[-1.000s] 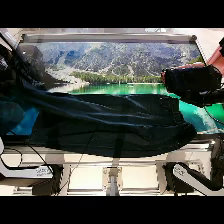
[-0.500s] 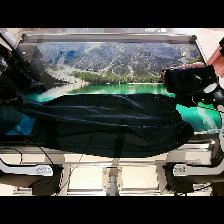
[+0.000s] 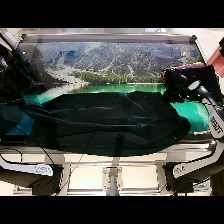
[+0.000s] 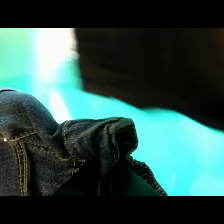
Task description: Fold the clothes and pants, and hang the long-sleeved shirts on hangers.
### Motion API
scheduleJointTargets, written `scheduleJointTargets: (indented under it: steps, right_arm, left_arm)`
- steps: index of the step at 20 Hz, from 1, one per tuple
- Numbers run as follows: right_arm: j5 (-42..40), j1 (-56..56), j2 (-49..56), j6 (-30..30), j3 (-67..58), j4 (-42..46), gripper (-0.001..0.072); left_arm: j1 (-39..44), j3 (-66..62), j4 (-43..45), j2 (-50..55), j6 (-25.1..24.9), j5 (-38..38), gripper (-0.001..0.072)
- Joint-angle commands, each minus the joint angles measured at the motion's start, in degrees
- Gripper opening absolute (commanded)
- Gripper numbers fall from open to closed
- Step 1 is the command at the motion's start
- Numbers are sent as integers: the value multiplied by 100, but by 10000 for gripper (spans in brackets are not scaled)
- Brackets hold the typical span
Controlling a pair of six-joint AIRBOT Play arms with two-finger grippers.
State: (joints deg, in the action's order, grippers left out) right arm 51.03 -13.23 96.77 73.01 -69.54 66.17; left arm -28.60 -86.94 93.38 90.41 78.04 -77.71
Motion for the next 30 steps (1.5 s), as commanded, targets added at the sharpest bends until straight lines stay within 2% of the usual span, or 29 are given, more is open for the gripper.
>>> scheduleJointTargets:
  steps: [1,5,8,10,14,17,18,19,20,21,22,23,25,28,29,30]
  right_arm:
    - [-461,511,138,326,-590,-31,25]
    - [-804,505,138,1217,-1504,348,25]
    - [-793,444,149,1858,-1668,892,25]
    - [-450,396,229,2031,-1668,1128,25]
    - [439,348,487,2096,-1657,1338,25]
    - [608,348,518,2079,-1659,1325,36]
    - [691,348,514,2033,-1659,1322,108]
    - [796,348,511,1956,-1659,1322,228]
    - [922,348,494,1834,-1659,1329,293]
    - [1047,348,474,1720,-1661,1331,298]
    - [1172,345,442,1622,-1661,1364,345]
    - [1283,345,400,1532,-1665,1375,347]
    - [1458,348,260,1381,-1687,1375,347]
    - [1749,367,-48,1054,-1700,1344,347]
    - [1886,391,-151,846,-1700,1307,347]
    - [2065,407,-262,396,-1698,1220,346]
  left_arm:
    - [-20,0,302,7,197,378,21]
    - [-17,-4,483,-118,562,1314,21]
    - [-26,4,483,-31,560,1436,21]
    - [-55,57,481,162,555,1123,22]
    - [-55,118,518,831,424,-116,22]
    - [-55,120,525,905,352,-208,40]
    - [-55,120,529,850,256,-181,129]
    - [-55,118,647,787,181,-177,223]
    - [-55,116,920,702,184,-149,246]
    - [-55,116,1220,608,181,-131,246]
    - [-55,116,1541,492,160,-87,247]
    - [-55,116,1749,372,-4,-31,248]
    - [-28,120,1683,94,-933,122,318]
    - [129,125,706,-74,-2365,284,320]
    - [267,146,603,-59,-2699,297,320]
    - [461,184,643,-26,-3034,315,319]
